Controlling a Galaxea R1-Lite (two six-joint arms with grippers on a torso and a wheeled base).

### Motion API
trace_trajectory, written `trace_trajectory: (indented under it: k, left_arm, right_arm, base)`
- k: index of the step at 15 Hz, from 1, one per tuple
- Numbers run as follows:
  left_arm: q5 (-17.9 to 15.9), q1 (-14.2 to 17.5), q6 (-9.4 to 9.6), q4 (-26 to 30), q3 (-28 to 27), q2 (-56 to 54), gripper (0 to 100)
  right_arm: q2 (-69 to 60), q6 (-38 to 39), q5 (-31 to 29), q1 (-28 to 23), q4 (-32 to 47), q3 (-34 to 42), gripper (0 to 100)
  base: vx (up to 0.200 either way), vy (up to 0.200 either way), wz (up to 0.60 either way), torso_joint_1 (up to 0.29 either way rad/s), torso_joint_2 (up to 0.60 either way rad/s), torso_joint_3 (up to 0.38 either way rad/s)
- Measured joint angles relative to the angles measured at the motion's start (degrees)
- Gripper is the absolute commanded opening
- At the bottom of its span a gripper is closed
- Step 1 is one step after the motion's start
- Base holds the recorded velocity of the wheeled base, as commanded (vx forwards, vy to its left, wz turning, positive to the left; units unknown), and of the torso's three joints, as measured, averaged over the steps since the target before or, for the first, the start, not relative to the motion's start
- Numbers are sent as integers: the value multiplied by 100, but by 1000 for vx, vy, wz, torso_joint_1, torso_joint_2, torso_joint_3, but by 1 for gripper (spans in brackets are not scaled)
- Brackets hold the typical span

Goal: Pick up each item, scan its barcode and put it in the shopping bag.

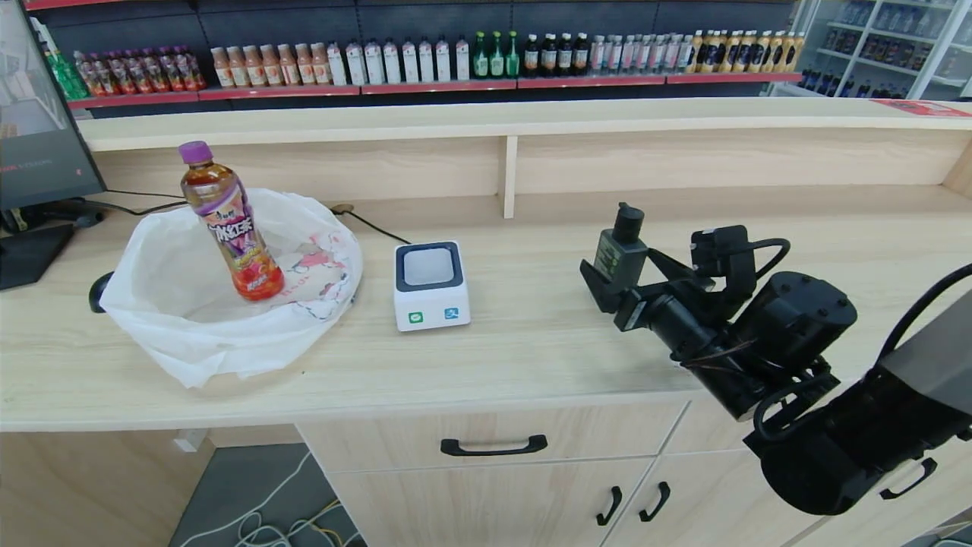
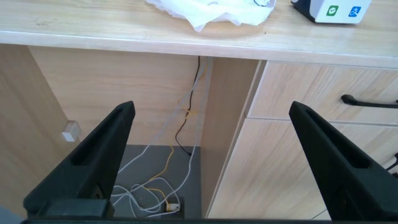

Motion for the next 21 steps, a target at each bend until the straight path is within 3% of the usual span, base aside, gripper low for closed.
trace_trajectory:
  k: [5,10,17,21]
  left_arm:
    - [1,0,2,0,0,-2,100]
    - [1,0,0,0,0,-2,100]
    - [0,-2,2,0,0,0,100]
    - [0,0,2,0,0,0,100]
  right_arm:
    - [341,11,0,-99,2,-369,100]
    - [558,-95,229,-601,2,-602,100]
    - [680,-89,435,-639,11,-701,100]
    - [719,-65,445,-636,696,-1224,100]
  base:
    - [0,0,0,0,0,0]
    - [0,0,0,0,0,0]
    - [0,0,0,0,0,0]
    - [0,0,0,0,0,0]
